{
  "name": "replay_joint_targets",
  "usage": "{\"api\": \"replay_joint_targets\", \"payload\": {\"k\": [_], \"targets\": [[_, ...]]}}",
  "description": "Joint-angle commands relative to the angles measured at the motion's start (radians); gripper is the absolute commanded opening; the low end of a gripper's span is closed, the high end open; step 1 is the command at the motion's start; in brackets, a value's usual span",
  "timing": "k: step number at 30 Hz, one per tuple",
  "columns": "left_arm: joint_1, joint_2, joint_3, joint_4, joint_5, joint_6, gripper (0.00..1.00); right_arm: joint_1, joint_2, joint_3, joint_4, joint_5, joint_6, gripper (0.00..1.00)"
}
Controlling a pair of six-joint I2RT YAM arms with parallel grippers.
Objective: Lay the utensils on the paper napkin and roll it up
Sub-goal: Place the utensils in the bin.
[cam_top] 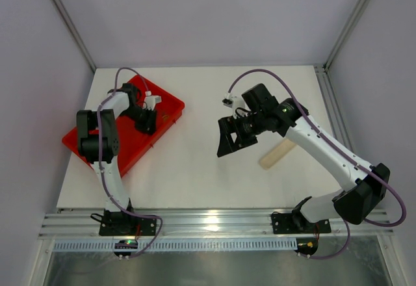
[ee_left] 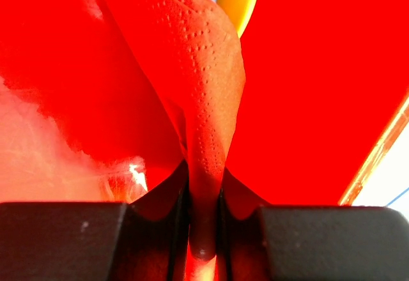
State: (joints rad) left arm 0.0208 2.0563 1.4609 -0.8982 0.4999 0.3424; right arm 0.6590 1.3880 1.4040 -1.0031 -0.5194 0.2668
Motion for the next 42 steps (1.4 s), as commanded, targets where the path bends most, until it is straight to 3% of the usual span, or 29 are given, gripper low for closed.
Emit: {"api": "replay_joint_targets", "payload": {"k": [1, 7, 9, 22, 24, 36, 38, 42], "targets": [[0.019, 0.067, -0.013, 0.033, -0.107, 0.024, 0.2, -0.001, -0.004, 0.012, -0.002, -0.007, -0.008, 0.83], [0.024, 0.068, -0.01, 0.033, -0.092, 0.026, 0.22, 0.001, -0.003, 0.012, -0.002, -0.002, -0.011, 0.83], [0.024, 0.071, -0.007, 0.028, -0.086, 0.027, 0.29, -0.001, -0.006, 0.012, -0.002, -0.001, -0.011, 0.83], [0.022, 0.044, -0.03, 0.041, -0.093, 0.021, 0.31, -0.001, -0.017, 0.006, -0.002, -0.004, -0.008, 0.83], [0.022, 0.041, -0.034, 0.045, -0.095, 0.02, 0.43, -0.001, -0.02, 0.004, 0.0, -0.004, -0.008, 0.83], [0.024, -0.007, -0.08, 0.105, -0.17, -0.003, 0.46, -0.001, -0.023, -0.002, 0.0, -0.007, -0.008, 0.83], [0.024, -0.008, -0.083, 0.108, -0.175, -0.003, 0.58, -0.001, -0.026, -0.002, 0.001, -0.007, -0.008, 0.83], [0.024, -0.016, -0.094, 0.124, -0.182, -0.008, 0.6, -0.001, -0.024, -0.002, 0.001, -0.007, -0.008, 0.83]]}}
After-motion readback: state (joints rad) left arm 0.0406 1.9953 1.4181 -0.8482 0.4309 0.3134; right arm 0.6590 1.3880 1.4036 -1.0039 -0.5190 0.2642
